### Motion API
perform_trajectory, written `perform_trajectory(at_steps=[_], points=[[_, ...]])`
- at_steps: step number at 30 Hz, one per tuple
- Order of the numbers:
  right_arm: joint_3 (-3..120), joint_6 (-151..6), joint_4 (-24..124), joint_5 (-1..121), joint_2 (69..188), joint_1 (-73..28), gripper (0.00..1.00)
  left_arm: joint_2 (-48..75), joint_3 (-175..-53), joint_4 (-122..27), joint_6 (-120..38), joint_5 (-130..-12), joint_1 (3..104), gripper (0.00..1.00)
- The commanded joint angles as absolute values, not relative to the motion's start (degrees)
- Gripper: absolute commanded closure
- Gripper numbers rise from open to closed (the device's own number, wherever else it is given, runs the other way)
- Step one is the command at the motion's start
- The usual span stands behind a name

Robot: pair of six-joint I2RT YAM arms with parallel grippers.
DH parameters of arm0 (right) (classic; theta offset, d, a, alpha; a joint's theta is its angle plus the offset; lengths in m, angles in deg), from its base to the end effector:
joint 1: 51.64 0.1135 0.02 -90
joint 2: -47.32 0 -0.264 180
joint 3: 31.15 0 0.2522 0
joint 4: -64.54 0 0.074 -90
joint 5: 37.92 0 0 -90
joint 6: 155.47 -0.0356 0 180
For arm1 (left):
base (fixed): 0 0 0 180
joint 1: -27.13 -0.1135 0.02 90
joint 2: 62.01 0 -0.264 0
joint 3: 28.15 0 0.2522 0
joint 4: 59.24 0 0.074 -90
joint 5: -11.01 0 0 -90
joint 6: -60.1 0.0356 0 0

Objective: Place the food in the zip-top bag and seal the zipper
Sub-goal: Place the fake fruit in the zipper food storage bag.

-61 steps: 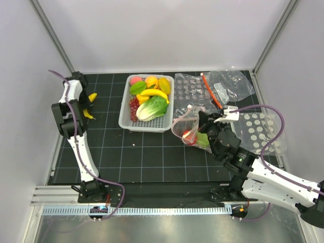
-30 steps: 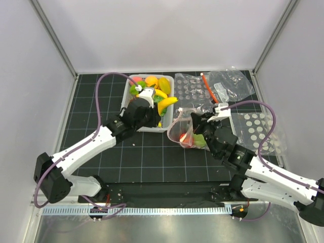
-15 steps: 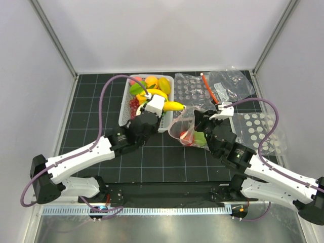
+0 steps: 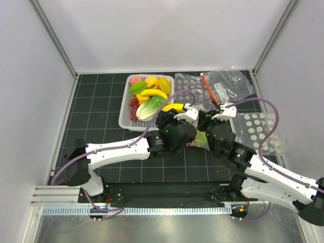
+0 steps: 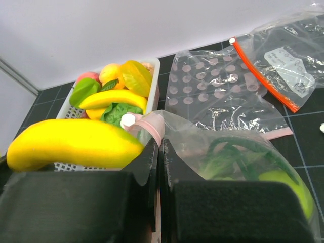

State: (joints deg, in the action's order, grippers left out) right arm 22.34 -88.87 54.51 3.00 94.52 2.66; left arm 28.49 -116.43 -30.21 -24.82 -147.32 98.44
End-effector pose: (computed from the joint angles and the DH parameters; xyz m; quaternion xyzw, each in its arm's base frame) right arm 0.1318 0.1373 0.3285 0.0968 0.7155 0.1541 0.6745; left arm 0.1431 -0.3198 0.3225 0.2294 0.7370 0.1882 0.6073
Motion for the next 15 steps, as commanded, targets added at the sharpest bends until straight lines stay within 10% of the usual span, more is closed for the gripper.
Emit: perform_trajectory(at_steps=[1, 15], points=[[24.19, -90.35, 60.27, 3.47, 93.38, 3.29, 0.99, 32.03, -118.99, -30.36, -19.09, -153.08, 99.2, 1.0], [21.55, -90.7, 62.9, 5.49, 89.42, 3.29, 0.99, 32.56, -121.8, -23.16, -25.23, -145.18, 99.37, 0.94]])
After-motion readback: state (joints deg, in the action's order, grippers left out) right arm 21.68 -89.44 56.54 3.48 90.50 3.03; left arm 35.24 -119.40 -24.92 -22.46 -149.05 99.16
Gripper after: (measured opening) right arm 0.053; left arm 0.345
